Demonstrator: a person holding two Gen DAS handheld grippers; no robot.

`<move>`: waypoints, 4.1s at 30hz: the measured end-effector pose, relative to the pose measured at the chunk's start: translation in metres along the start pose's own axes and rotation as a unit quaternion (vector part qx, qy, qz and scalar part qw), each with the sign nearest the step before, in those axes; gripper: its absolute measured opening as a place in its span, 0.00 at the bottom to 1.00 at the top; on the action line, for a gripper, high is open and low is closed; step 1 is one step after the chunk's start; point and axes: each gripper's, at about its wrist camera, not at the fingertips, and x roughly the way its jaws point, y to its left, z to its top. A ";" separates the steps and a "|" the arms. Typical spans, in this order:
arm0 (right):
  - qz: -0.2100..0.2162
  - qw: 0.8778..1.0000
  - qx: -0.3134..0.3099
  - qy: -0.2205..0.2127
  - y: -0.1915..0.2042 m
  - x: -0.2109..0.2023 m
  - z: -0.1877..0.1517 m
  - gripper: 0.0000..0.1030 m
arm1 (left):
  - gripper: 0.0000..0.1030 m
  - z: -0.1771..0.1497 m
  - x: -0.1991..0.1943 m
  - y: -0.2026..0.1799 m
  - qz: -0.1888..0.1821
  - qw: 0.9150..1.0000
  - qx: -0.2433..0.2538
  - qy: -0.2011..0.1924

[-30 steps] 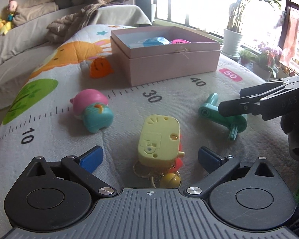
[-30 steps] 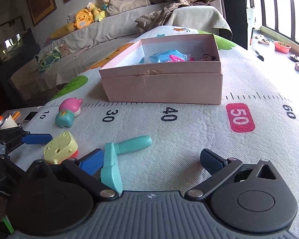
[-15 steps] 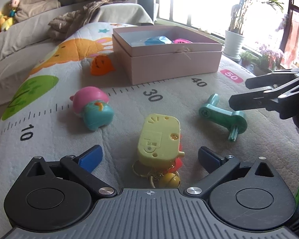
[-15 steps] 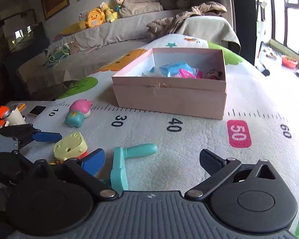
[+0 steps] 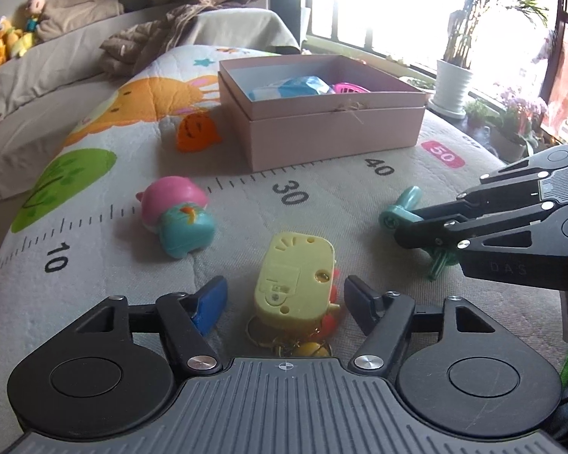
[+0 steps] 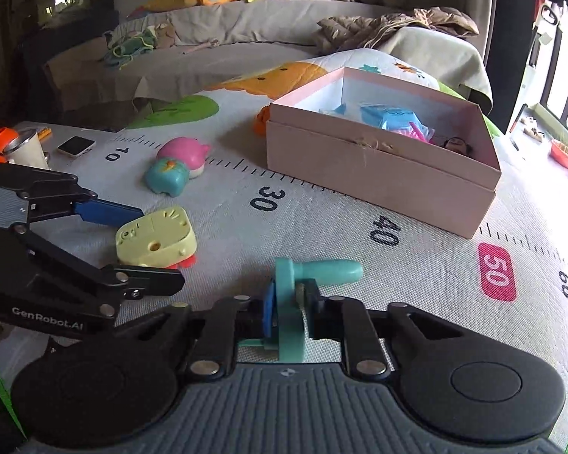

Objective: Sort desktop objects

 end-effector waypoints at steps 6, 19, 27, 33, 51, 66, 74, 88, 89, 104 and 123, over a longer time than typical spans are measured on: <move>-0.009 1.000 0.007 -0.010 -0.008 -0.019 -0.002 0.11 | 0.47 0.006 -0.008 -0.009 0.006 0.999 0.029 -0.030; -0.053 0.986 0.049 -0.152 -0.077 -0.074 0.118 0.11 | 0.49 0.153 -0.032 -0.010 -0.019 0.979 0.066 -0.194; -0.078 0.986 0.066 -0.133 -0.111 -0.031 0.138 0.27 | 0.83 0.133 -0.013 0.033 -0.001 0.988 -0.001 -0.156; -0.037 0.993 0.070 -0.086 -0.096 -0.008 0.125 0.35 | 0.83 0.056 0.005 0.049 0.043 0.996 -0.009 -0.080; 0.006 0.975 0.201 0.092 -0.084 0.096 0.140 0.56 | 0.96 0.016 -0.006 0.032 0.032 0.997 -0.037 -0.063; -0.044 0.979 0.179 -0.089 -0.101 0.003 0.204 0.78 | 0.98 0.010 -0.009 0.042 0.055 0.995 -0.051 -0.067; 0.004 0.998 0.049 -0.033 -0.012 0.065 0.196 0.78 | 0.99 0.003 -0.004 0.054 0.075 0.993 -0.068 -0.060; -0.132 0.984 -0.081 0.087 0.063 0.195 0.206 0.37 | 0.99 -0.012 -0.010 0.066 0.056 0.990 -0.102 -0.080; -0.130 0.984 -0.080 0.090 0.064 0.194 0.206 0.37 | 0.99 -0.012 -0.011 0.066 0.054 0.990 -0.105 -0.082; 0.001 0.992 -0.086 0.093 0.082 0.096 0.140 0.36 | 1.00 -0.016 -0.017 0.066 0.047 0.991 -0.104 -0.075; -0.050 0.998 0.046 -0.004 -0.022 0.013 0.025 0.87 | 1.00 -0.004 0.000 0.051 0.069 0.995 -0.062 -0.034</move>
